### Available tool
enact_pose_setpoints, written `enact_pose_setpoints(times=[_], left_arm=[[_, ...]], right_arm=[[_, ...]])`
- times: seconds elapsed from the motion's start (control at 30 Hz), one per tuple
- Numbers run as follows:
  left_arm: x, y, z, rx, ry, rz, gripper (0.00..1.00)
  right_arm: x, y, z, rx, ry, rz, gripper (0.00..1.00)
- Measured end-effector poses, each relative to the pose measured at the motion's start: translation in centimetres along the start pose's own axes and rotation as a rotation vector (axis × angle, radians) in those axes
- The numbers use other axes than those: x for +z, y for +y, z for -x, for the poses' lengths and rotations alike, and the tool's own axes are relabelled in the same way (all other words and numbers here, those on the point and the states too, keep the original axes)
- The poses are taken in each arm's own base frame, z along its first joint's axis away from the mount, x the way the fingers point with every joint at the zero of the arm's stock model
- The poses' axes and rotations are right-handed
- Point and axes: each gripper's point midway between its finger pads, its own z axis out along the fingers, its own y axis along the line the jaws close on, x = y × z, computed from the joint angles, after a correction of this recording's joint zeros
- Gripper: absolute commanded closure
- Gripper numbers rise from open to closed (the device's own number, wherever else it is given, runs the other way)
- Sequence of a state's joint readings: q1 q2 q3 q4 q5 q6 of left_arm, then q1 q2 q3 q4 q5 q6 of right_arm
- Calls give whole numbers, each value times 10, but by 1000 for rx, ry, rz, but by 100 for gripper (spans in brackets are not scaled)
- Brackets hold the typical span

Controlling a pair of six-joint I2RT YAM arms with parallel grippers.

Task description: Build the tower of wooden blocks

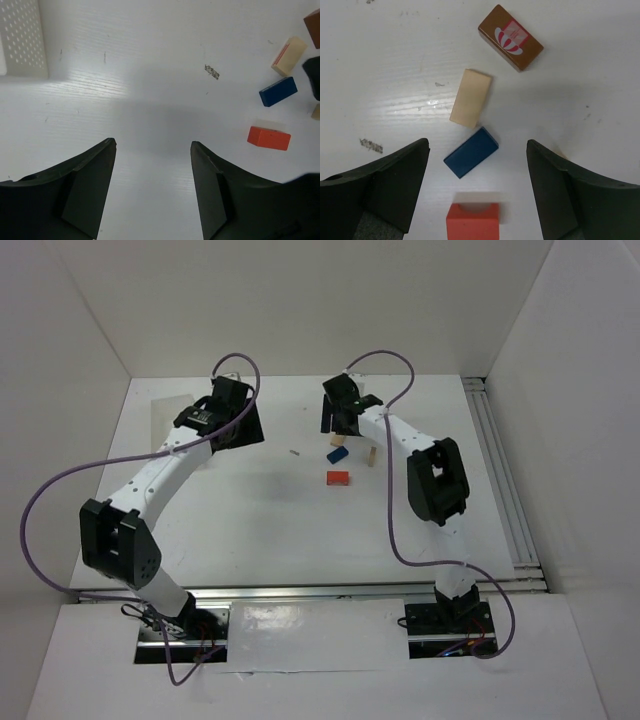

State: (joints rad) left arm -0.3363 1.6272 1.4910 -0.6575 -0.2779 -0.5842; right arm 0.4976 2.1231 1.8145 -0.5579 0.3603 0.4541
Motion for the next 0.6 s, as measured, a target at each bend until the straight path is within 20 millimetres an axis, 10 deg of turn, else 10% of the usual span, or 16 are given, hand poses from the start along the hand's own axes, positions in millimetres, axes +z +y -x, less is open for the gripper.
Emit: enact_pose_setpoints(times=[0.33, 0.6], left_arm=[[-5, 14, -21, 7, 28, 17, 26], [-3, 18, -23, 3, 33, 25, 26]], right_arm=[[63, 11, -31, -29, 70, -31, 24], [73, 15, -38, -31, 85, -23, 35]])
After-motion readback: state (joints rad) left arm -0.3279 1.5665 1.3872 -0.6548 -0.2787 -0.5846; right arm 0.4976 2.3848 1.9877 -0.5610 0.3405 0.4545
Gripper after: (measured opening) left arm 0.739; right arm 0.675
